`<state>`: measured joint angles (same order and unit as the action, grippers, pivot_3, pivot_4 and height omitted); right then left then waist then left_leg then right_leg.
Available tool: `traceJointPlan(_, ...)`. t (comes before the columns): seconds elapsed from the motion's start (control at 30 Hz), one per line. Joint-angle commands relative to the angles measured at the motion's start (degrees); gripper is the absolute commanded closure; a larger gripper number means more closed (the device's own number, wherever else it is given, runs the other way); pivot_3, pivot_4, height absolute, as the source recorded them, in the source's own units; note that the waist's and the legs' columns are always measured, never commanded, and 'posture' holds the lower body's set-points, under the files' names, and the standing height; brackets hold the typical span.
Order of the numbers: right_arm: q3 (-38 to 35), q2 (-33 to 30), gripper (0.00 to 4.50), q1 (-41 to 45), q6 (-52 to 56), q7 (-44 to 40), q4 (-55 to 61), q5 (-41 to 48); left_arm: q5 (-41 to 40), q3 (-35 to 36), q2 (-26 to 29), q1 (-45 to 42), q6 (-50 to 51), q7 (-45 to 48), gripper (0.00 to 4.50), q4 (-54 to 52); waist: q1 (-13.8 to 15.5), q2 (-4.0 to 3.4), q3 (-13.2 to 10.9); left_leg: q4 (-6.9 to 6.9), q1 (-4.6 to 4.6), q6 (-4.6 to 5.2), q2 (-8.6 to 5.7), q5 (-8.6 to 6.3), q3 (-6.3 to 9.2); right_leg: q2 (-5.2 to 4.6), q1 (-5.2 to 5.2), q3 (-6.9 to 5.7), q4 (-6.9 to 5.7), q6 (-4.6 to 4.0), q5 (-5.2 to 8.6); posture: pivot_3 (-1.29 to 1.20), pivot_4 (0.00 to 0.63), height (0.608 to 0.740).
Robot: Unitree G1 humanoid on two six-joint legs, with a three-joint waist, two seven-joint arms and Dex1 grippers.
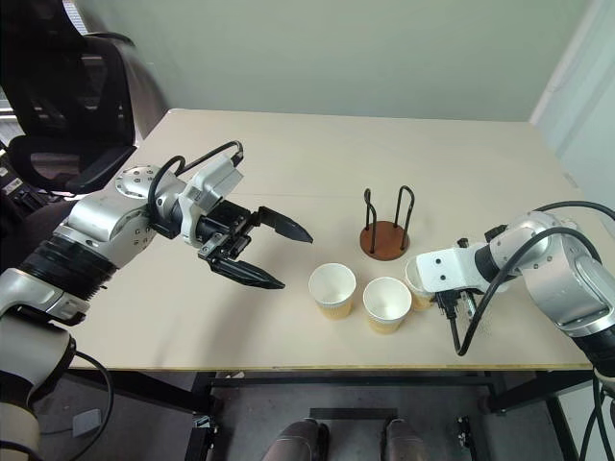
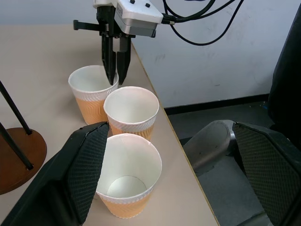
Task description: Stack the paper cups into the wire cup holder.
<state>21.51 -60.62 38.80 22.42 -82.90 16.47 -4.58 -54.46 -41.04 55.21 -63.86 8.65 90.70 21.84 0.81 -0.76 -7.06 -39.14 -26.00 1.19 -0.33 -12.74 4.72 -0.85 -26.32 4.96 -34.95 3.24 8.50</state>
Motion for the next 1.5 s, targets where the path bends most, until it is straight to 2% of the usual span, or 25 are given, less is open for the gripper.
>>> traceJointPlan(0.03, -0.6, 0.0, 4.47, 0.0, -1.0, -0.5, 0.6, -0.2, 0.0, 2.4, 0.6, -0.6, -0.1, 1.8, 0.00, 0.2, 0.0, 0.00, 0.0, 0.00, 0.00, 0.00, 0.00, 0.00, 0.00, 0.00, 0.00, 0.00, 0.00, 0.00, 0.00, 0.00, 0.150, 0.740)
traceJointPlan(0.6, -1.5, -0.1, 4.47, 0.2, -1.0, -1.9, 0.7, 0.5, 0.7, 3.0, 0.6, -0.8, -0.6, 1.8, 0.00, 1.8, 0.0, 0.00, 0.0, 0.02, 0.00, -0.03, 0.00, -0.02, 0.01, 0.00, 0.00, 0.00, 0.00, -0.04, 0.03, 0.00, 0.150, 0.740)
traceJointPlan(1.5, -2.1, -0.5, 4.47, -0.1, 0.3, -1.9, 1.6, 0.8, 7.5, 13.9, -5.9, -5.3, -2.6, 1.8, 0.00, 14.1, -0.1, 0.00, 0.0, 0.06, 0.00, -0.06, 0.00, -0.03, 0.03, 0.00, -0.02, -0.01, 0.02, -0.07, 0.04, 0.00, 0.150, 0.740)
